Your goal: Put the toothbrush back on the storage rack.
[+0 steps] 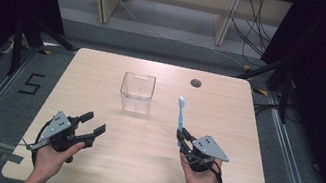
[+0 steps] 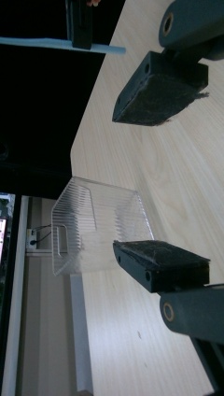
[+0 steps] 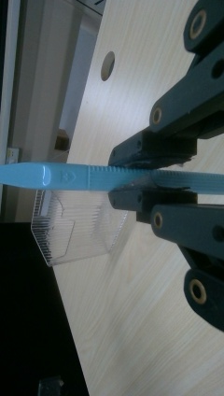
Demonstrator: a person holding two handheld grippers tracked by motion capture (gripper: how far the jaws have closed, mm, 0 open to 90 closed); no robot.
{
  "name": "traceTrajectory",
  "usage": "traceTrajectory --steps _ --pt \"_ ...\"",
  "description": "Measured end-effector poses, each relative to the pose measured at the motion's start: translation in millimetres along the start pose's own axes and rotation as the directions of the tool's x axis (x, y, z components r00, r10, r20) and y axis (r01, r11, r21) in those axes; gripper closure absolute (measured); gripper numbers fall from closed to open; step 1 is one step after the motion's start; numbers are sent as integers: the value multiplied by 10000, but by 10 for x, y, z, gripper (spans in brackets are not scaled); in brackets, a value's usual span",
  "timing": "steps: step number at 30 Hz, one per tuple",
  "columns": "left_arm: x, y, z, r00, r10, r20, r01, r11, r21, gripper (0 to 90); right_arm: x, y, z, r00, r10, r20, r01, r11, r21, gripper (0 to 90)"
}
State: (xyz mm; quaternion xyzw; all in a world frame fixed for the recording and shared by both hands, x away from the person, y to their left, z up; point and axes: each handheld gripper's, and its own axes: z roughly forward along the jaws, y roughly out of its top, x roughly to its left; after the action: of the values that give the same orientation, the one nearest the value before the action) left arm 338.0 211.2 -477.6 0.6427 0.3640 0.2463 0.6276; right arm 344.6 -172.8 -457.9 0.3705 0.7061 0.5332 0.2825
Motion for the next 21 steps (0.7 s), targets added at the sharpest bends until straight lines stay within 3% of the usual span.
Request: traceTrajectory --steps 2,7,8,9,11,12,13,14,21 --pt "-36 49 26 9999 149 -57 -148 9996 223 303 27 4 6 10000 73 63 -74 9999 71 793" --pt "-106 117 128 9995 200 257 -203 9998 83 300 68 -5 46 10000 11 -19 -11 10000 40 793" --pt "-126 134 138 9994 188 290 -192 9997 138 300 57 -1 54 9997 -263 -29 263 9997 9 793" --pt "-141 147 153 9992 223 347 -227 9996 135 300 84 0 52 10000 31 -48 -30 9999 166 793" --pt "-170 170 175 9988 252 419 -256 9996 105 300 93 2 70 9999 20 -154 -19 10000 36 793" --pt "-194 181 207 9982 233 553 -223 9996 -183 301 103 8 67 9999 18 -122 -16 9998 194 793" --pt "-208 194 209 9982 262 548 -256 9996 -128 303 108 11 82 9999 -141 -92 141 9999 17 793" --pt "-220 209 201 9981 340 507 -342 9994 33 303 128 13 85 9999 38 -169 -36 9999 98 793" --pt "-271 294 273 9958 396 821 -398 9992 5 311 200 39 125 9992 24 -396 -18 9999 145 793"
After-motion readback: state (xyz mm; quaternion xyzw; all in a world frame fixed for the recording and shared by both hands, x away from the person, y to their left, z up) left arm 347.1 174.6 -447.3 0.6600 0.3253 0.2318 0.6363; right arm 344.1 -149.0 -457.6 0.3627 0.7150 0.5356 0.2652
